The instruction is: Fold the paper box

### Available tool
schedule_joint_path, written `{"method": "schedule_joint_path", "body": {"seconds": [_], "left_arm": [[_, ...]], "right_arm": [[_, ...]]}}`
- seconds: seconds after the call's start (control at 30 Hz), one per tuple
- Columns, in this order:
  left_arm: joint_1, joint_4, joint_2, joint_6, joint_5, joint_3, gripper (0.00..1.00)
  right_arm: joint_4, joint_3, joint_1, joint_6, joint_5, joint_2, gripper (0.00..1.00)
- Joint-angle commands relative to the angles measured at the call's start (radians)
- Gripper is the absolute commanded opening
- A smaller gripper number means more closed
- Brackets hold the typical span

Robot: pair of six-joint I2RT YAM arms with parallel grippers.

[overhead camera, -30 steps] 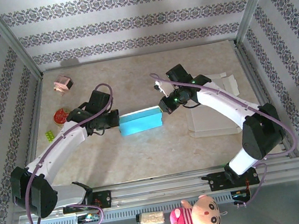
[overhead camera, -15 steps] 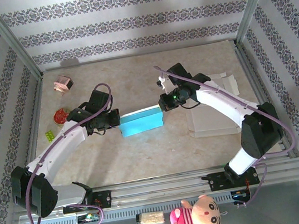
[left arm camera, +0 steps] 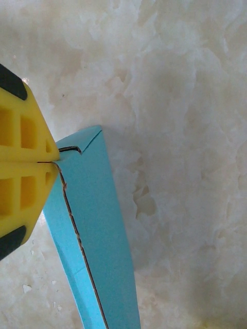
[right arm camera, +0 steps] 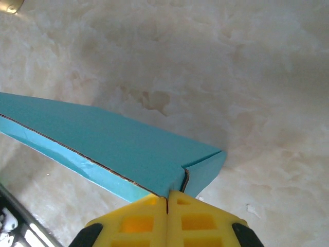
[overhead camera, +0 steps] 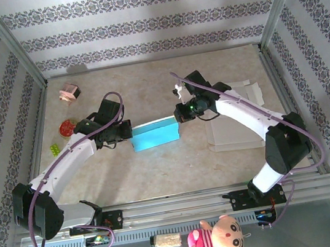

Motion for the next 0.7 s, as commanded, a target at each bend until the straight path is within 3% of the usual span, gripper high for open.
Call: {"method": "schedule_joint_path", "body": {"seconds": [0.0,0.37,0.57,0.67], "left_arm": [[-0.009,0.066,0.009,-0.045,0.093,-0.022,0.0],[-0.009,0.074,0.014,-0.095,0.123,-0.072,0.0],[-0.01,0.072,-0.013,-0.106,0.097,-0.142,0.07],[-0.009,0.081,-0.047,-0.11,0.101,-0.156,0.16]], "right_arm": [[-0.007,-0.053,0.049,-0.061,0.046,0.012,0.05],[0.013,-0.081,0.078,-0.06,0.069,0.004,0.05],[0.019,-0.082,0.081,-0.062,0.071,-0.008,0.08],[0.015,-0.077,0.082,-0.056,0.069,-0.028,0.11]]}}
